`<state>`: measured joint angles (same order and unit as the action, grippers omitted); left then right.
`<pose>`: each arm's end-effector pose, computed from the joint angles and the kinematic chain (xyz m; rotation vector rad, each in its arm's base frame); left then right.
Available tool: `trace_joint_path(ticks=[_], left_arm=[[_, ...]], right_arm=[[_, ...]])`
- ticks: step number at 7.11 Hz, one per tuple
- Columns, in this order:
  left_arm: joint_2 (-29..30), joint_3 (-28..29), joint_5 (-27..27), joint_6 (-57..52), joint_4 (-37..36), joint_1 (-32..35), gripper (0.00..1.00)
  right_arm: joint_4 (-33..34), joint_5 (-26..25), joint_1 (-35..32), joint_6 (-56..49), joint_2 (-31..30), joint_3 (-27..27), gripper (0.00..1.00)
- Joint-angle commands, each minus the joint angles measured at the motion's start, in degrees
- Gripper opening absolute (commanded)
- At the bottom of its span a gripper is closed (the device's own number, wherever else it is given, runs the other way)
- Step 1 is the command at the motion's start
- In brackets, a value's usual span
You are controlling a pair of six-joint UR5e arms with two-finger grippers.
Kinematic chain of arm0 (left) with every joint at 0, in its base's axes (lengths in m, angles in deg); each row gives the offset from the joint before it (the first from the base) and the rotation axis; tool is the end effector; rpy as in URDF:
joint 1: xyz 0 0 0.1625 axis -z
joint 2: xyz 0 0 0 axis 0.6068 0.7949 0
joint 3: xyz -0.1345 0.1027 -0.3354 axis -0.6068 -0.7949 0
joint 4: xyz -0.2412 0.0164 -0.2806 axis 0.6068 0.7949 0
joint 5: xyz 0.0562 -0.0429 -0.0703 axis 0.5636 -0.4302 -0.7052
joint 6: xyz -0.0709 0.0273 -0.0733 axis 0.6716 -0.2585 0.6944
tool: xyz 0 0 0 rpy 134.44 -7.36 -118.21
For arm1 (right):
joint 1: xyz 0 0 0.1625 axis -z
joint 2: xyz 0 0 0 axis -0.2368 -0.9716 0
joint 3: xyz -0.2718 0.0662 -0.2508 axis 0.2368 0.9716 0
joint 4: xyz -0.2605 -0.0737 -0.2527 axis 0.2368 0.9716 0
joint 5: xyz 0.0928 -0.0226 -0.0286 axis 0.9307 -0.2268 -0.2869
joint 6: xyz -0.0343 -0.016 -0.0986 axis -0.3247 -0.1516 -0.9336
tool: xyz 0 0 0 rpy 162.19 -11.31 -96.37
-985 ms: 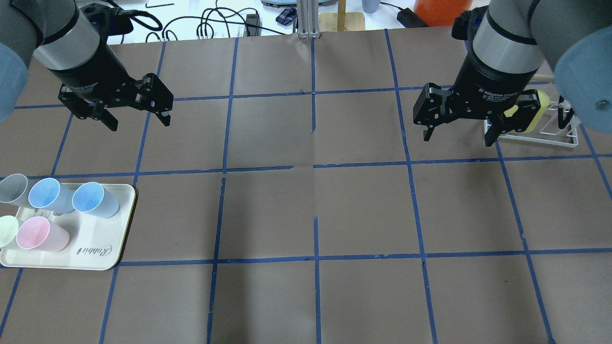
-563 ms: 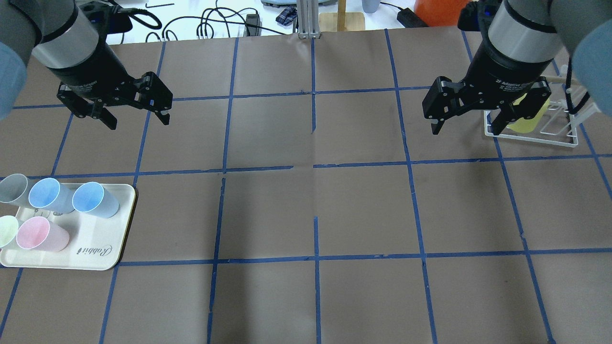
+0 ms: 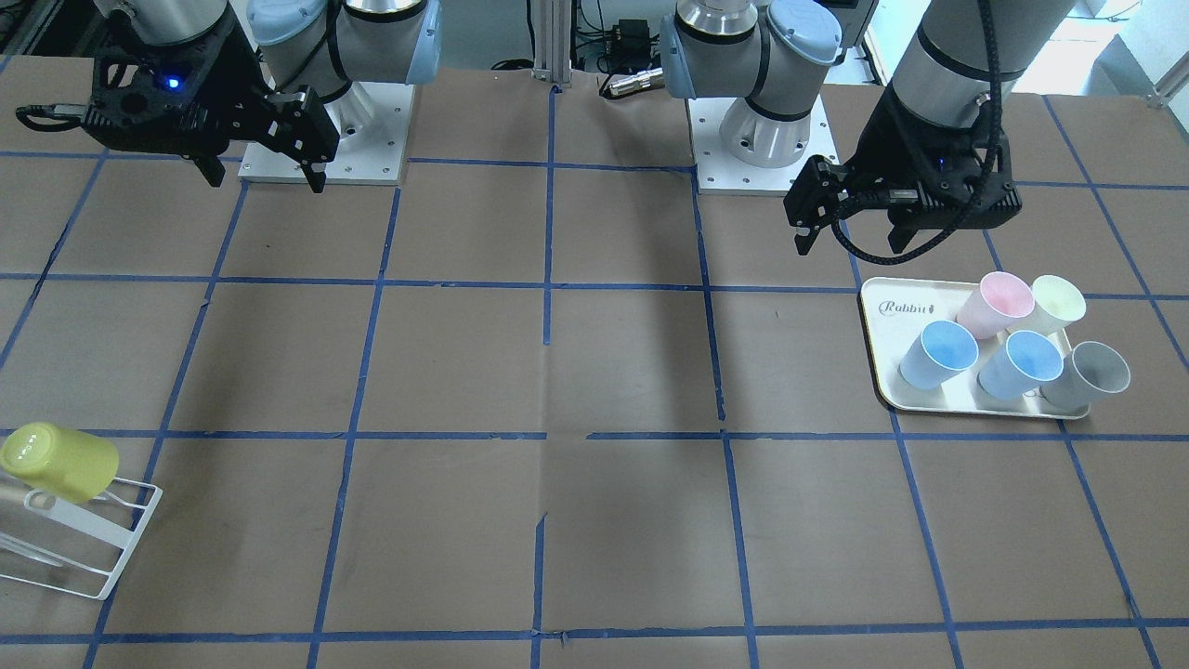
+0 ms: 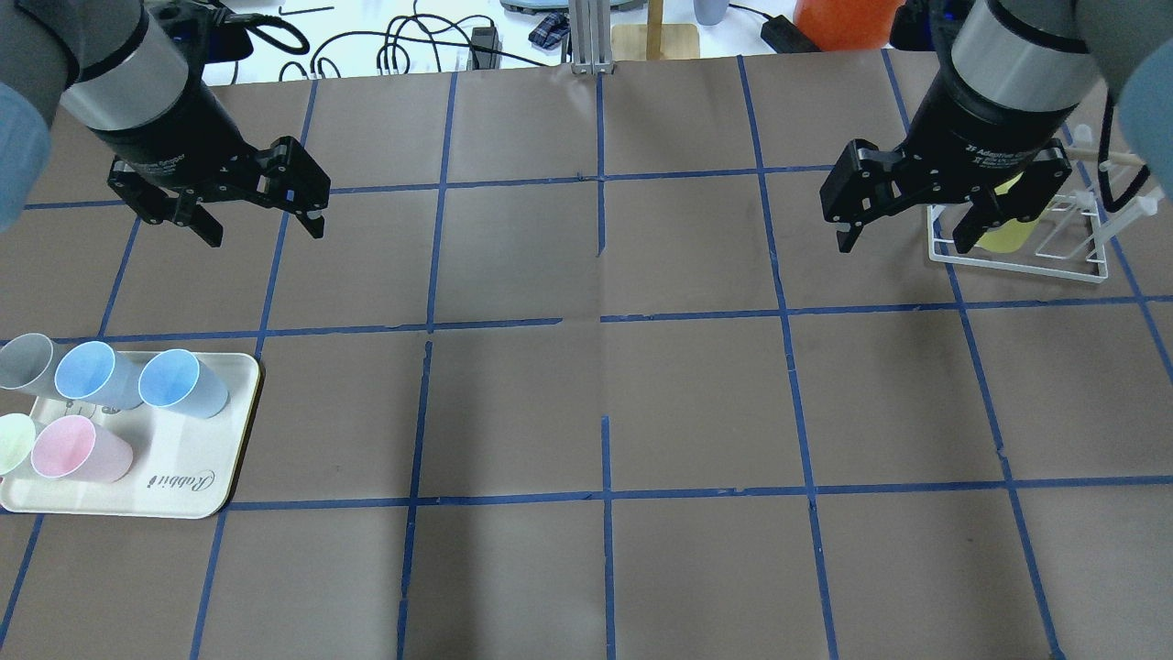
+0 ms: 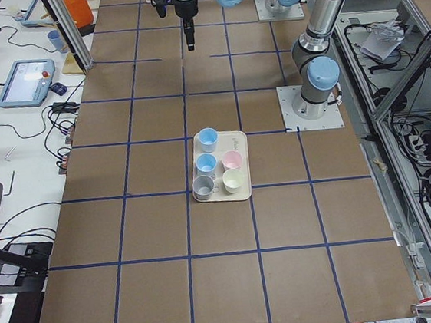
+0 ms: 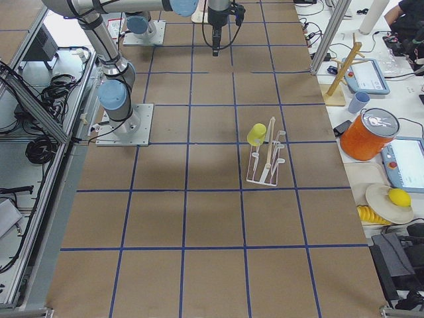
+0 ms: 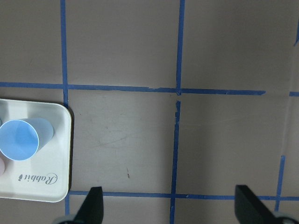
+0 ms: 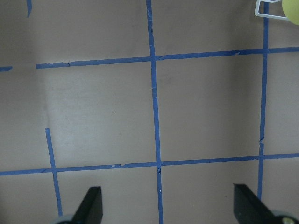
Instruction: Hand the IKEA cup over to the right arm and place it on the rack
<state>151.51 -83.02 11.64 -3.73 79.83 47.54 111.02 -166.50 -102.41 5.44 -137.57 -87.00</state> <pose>-0.0941 -0.4456 0.4324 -0.0713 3.1401 -0.0218 0.1252 -0.4069 0.4493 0.0846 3.1307 0.0475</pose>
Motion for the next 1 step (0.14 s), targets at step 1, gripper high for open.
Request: trace_joint_path(ticks=[1], left_arm=[[-0.04, 0.11, -0.07, -0.04, -0.11, 0.00, 1.00]], right_arm=[[0.04, 0.24, -0.06, 0.05, -0.03, 0.01, 1.00]])
